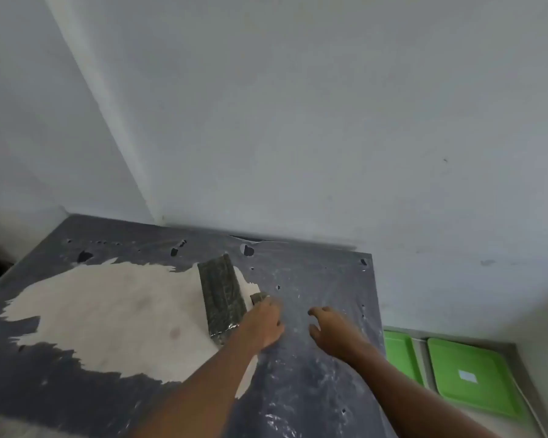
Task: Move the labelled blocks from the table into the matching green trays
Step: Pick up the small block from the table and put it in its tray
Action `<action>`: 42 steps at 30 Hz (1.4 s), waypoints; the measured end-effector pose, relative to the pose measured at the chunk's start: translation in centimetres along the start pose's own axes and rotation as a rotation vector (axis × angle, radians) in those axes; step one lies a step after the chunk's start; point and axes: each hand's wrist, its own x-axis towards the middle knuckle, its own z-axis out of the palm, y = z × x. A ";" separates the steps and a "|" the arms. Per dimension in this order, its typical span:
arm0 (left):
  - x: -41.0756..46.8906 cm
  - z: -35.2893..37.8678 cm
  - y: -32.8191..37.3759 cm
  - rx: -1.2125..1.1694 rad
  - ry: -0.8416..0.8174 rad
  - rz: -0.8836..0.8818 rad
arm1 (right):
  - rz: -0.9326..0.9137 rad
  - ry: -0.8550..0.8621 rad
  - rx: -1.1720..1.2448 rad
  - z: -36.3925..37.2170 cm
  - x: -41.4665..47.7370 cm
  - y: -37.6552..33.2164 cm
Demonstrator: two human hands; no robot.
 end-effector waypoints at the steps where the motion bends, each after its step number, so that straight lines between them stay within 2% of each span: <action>1: 0.7 0.4 -0.2 -0.011 -0.023 -0.016 | 0.026 -0.007 0.014 0.4 0.7 0.1; 6: 4.1 2.4 -2.0 -0.051 -0.061 -0.074 | 0.100 -0.063 0.027 2.0 4.4 0.7; 12: 7.4 4.5 -2.9 0.021 -0.130 -0.146 | 0.146 -0.096 0.028 3.3 7.9 0.5; 19: 8.2 6.4 -3.2 -0.026 -0.069 -0.166 | 0.168 -0.109 0.052 5.1 8.8 1.5; 23: 8.3 5.7 -3.5 -0.048 -0.056 -0.109 | 0.153 -0.114 0.095 4.9 9.1 1.9; 28: 8.9 3.1 -2.8 -0.377 -0.033 -0.028 | 0.104 -0.087 0.126 2.6 9.0 3.1; 32: 9.5 0.1 -0.8 -0.681 -0.143 -0.051 | 0.041 0.005 0.129 -0.1 8.0 4.3; 36: 9.8 -3.4 1.3 -0.849 -0.192 -0.029 | -0.048 0.141 0.064 -3.1 7.1 5.4; 42: 9.4 -6.6 4.0 -0.978 -0.266 0.035 | -0.210 0.209 -0.051 -6.3 5.7 7.0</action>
